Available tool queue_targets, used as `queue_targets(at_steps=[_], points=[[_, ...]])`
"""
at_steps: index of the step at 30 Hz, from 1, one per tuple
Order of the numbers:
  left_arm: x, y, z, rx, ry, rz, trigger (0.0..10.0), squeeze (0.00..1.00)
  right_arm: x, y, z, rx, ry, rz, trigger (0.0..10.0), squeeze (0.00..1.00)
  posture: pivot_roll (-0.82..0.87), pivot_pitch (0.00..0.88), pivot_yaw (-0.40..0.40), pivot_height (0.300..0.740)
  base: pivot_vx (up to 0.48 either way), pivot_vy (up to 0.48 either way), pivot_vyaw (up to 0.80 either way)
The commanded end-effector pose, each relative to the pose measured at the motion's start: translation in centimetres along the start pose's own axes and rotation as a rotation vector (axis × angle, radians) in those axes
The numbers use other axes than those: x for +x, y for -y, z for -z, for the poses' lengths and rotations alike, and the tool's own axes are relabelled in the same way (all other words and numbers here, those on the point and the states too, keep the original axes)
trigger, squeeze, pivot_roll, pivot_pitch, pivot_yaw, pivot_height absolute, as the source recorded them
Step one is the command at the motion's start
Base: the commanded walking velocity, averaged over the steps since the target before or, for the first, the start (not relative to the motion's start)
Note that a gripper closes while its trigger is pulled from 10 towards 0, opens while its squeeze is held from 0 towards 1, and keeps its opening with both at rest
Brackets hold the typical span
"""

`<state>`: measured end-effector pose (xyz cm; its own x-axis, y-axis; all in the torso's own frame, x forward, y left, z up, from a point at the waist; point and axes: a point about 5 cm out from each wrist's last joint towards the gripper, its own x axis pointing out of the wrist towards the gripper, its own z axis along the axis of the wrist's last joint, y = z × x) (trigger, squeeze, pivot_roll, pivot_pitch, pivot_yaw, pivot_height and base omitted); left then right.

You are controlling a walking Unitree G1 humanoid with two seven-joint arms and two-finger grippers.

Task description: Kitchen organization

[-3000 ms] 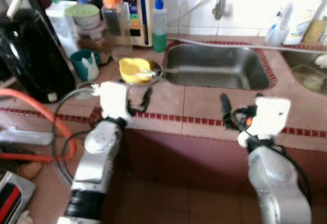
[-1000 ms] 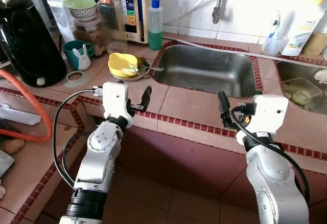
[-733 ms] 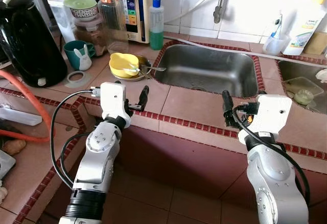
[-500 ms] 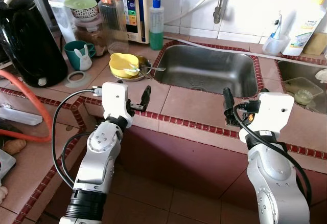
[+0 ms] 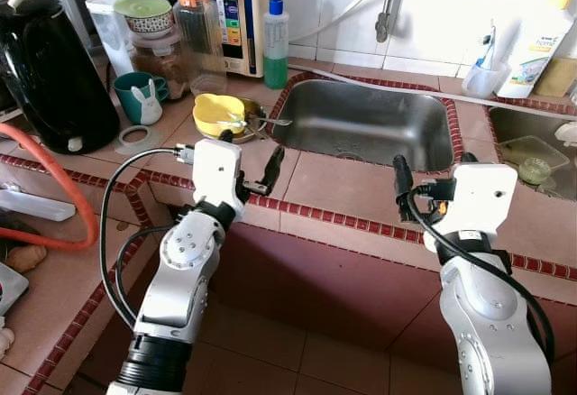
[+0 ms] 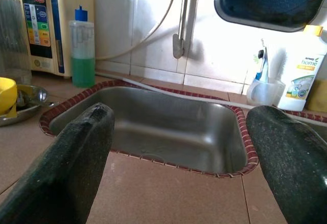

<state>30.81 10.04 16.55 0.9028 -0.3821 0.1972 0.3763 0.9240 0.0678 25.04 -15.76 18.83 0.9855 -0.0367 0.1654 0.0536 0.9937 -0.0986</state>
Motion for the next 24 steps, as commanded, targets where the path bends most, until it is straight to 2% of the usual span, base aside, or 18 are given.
queue_targets(at_steps=[1, 19, 24], points=[[-0.03, 0.21, -0.40, 0.006, 0.021, 0.019, 10.0, 0.00, -0.12, 0.20, -0.55, -0.006, 0.030, 0.000, 10.0, 0.00, 0.04, 0.000, 0.002, 0.740, 0.000, 0.000, 0.00], [-0.07, 0.79, -0.64, -0.005, 0.037, 0.065, 10.0, 0.00, -0.09, 0.27, -0.73, -0.008, 0.041, -0.001, 10.0, 0.00, 0.03, 0.000, 0.001, 0.740, 0.000, 0.000, 0.00], [-0.03, 0.95, -0.84, -0.017, 0.046, 0.079, 10.0, 0.00, -0.11, 0.33, -0.76, -0.008, 0.043, 0.000, 10.0, 0.00, 0.03, 0.000, 0.000, 0.740, 0.253, 0.000, 0.00]])
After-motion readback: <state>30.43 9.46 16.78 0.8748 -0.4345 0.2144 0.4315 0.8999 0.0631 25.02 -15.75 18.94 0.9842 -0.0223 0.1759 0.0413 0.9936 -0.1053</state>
